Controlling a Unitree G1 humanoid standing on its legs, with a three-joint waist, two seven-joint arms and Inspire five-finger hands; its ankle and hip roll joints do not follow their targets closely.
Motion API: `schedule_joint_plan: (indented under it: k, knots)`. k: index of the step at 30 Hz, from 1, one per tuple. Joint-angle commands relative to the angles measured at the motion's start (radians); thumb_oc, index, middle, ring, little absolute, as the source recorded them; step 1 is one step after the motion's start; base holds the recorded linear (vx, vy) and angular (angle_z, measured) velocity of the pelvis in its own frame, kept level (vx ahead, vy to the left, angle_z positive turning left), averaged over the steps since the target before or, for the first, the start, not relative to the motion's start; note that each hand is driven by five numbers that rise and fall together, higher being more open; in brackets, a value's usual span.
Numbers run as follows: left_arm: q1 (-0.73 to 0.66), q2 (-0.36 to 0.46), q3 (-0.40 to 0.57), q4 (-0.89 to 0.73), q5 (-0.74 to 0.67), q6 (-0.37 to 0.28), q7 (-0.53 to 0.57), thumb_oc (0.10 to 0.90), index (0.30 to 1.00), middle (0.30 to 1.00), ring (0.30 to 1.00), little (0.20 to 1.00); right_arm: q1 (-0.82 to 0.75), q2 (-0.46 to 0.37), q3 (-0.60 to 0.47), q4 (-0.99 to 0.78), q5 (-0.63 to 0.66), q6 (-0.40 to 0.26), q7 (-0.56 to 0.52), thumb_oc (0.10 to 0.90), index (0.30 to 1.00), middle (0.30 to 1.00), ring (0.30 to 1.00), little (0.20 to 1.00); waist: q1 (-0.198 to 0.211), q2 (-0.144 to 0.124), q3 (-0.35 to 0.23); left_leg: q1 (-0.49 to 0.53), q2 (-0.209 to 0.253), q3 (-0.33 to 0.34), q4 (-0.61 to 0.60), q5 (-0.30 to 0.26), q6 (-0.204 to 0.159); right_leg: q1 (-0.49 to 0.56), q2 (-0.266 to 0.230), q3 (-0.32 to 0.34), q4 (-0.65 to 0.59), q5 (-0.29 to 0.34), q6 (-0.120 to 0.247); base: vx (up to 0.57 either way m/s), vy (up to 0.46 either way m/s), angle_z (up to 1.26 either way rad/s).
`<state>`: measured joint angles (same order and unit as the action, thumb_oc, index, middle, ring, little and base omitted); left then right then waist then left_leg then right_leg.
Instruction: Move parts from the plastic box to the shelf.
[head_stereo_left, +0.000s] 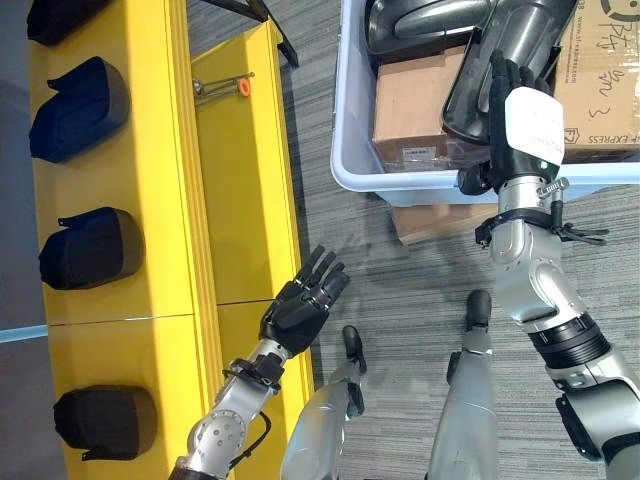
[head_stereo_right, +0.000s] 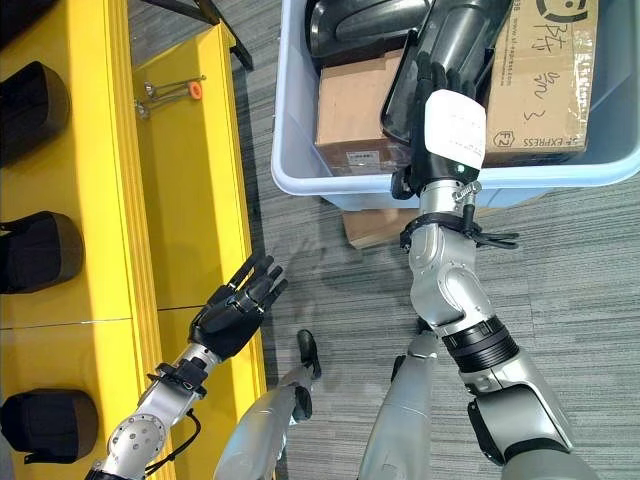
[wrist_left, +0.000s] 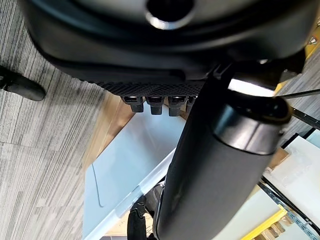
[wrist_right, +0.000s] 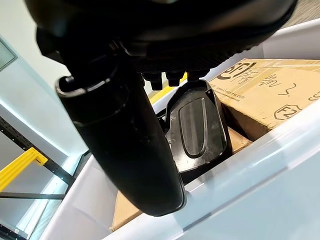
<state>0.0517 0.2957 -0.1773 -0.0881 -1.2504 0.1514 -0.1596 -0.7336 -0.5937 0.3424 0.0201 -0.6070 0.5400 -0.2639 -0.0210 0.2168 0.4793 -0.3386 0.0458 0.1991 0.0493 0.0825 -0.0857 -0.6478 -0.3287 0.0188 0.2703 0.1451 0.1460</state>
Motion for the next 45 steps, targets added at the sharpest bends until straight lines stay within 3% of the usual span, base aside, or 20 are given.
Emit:
schedule_joint_plan:
  k: [1,15,29,37,41,42,45]
  knots:
    - [0.002,0.001,-0.026,-0.177,-0.022,-0.063,-0.025,0.900,1.000,1.000,1.000,1.000,-0.219,-0.049,0.001,-0.083,-0.010,-0.070,-0.120,0.900,1.000,1.000,1.000,1.000,0.008,0.116,0.041,-0.066,-0.041,0.023,0.102,-0.075,0.056,0.001,0.058,-0.054,0.170,-0.224,-0.065,0.02,0.030,-0.05]
    - [-0.007,-0.003,-0.029,-0.180,-0.028,-0.081,-0.012,0.900,1.000,1.000,1.000,1.000,-0.201,-0.015,-0.029,-0.122,0.102,-0.110,-0.218,0.900,1.000,1.000,1.000,1.000,0.003,0.122,0.041,-0.086,-0.047,0.033,0.139,-0.094,0.060,-0.021,0.053,-0.049,0.192,-0.232,-0.067,0.01,0.014,-0.02]
    - [-0.009,-0.002,-0.060,-0.160,-0.043,-0.114,-0.001,0.900,1.000,1.000,1.000,1.000,-0.269,-0.023,0.017,-0.082,-0.028,-0.136,-0.209,0.900,1.000,1.000,1.000,1.000,0.024,0.133,0.041,-0.150,-0.060,0.025,0.204,-0.126,0.057,-0.074,0.053,-0.041,0.252,-0.278,-0.071,0.02,0.048,0.00]
    - [-0.016,0.008,-0.050,-0.184,-0.071,-0.094,0.019,0.900,1.000,1.000,1.000,1.000,-0.259,0.005,0.028,-0.064,-0.048,-0.118,-0.221,0.900,1.000,1.000,1.000,1.000,0.035,0.103,0.041,-0.135,-0.061,0.032,0.257,-0.173,0.075,-0.019,0.032,-0.063,0.201,-0.251,-0.058,0.02,0.099,0.02]
    - [-0.024,0.023,-0.037,-0.199,-0.090,-0.075,0.021,0.900,1.000,1.000,1.000,1.000,-0.259,0.010,0.017,-0.042,-0.029,-0.133,-0.244,0.900,1.000,1.000,1.000,1.000,0.046,0.079,0.041,-0.155,-0.061,0.042,0.317,-0.196,0.096,0.000,0.005,-0.083,0.176,-0.203,-0.056,-0.01,0.143,0.00]
    - [-0.019,0.027,-0.035,-0.203,-0.098,-0.068,0.023,0.900,1.000,1.000,1.000,1.000,-0.252,0.014,0.016,-0.038,-0.021,-0.130,-0.248,0.900,1.000,1.000,1.000,1.000,0.053,0.070,0.041,-0.130,-0.061,0.041,0.325,-0.224,0.093,0.035,-0.004,-0.096,0.177,-0.225,-0.046,0.10,0.158,-0.01]
    - [-0.007,0.042,-0.016,-0.233,-0.118,-0.060,0.084,0.900,1.000,1.000,1.000,1.000,-0.250,0.044,0.010,-0.019,0.002,-0.148,-0.230,0.900,1.000,1.000,1.000,1.000,0.100,0.033,0.041,-0.109,-0.026,0.106,0.346,-0.246,0.110,0.059,-0.047,-0.235,0.215,-0.208,-0.044,0.10,0.161,-0.16]
